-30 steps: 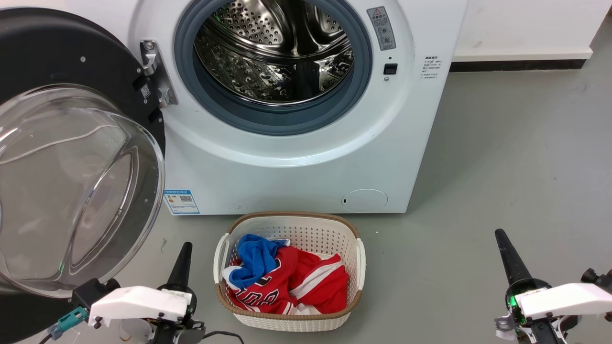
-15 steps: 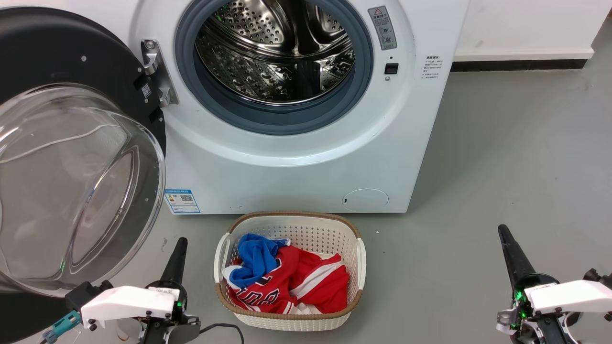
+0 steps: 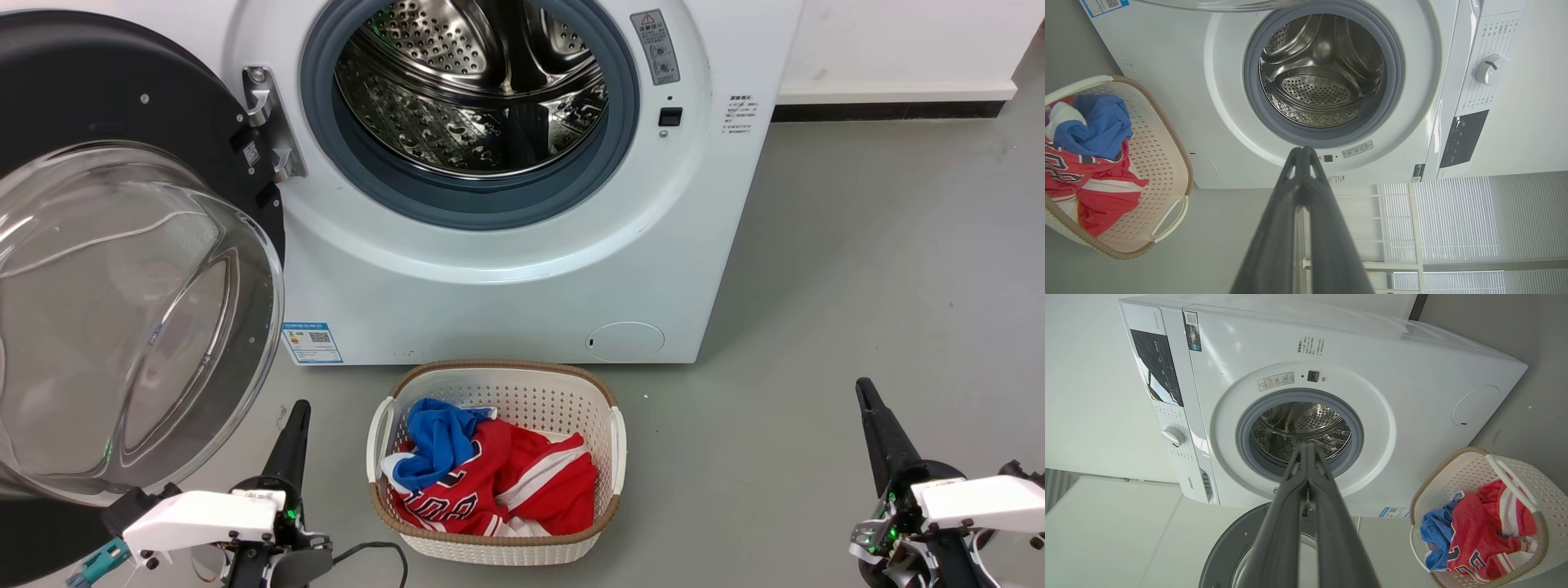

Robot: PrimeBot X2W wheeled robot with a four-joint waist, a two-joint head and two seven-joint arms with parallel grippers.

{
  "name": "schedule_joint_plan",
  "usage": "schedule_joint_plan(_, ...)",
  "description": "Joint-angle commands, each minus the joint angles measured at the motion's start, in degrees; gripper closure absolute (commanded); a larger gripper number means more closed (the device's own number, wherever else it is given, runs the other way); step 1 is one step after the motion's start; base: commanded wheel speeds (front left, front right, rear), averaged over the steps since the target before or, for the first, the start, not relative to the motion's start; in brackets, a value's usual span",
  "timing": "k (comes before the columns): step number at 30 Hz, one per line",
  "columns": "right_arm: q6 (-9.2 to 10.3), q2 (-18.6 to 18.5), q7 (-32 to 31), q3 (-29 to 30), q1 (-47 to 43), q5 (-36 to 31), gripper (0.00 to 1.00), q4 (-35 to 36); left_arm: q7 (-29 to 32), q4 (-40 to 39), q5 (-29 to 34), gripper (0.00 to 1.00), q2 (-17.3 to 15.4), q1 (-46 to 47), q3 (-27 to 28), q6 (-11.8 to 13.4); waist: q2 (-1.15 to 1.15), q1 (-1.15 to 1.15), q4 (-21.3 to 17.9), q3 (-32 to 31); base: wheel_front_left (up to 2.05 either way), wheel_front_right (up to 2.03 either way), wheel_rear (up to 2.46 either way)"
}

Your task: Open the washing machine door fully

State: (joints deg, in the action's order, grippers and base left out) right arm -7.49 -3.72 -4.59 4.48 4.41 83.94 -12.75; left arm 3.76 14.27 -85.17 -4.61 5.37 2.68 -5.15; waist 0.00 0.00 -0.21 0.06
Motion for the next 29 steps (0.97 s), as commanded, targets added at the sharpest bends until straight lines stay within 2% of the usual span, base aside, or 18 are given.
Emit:
schedule_joint_plan(1, 0.00, -0.2, -0.2, 0.2, 1.0, 1.3, 1.00, 0.0, 0.3, -0.3, -1.0, 1.00, 0.4, 1.1, 0.7, -0.6, 0.00, 0.00, 0.0, 0.0, 0.00, 0.00, 0.00)
schedule_joint_plan(22, 0.00, 0.0, -1.1, 1.0, 2.1, 9.6, 1.00, -1.4, 2.7, -0.3, -7.8, 1.00, 1.5, 1.0, 3.7, -2.6, 0.00, 0.00, 0.2, 0.1, 0.00, 0.00, 0.00)
schedule_joint_plan(29, -0.01, 0.1, -1.2, 1.1, 2.0, 9.3, 1.00, -1.3, 2.5, -0.3, -7.6, 1.00, 1.5, 1.0, 3.7, -2.6, 0.00, 0.00, 0.2, 0.1, 0.00, 0.00, 0.00)
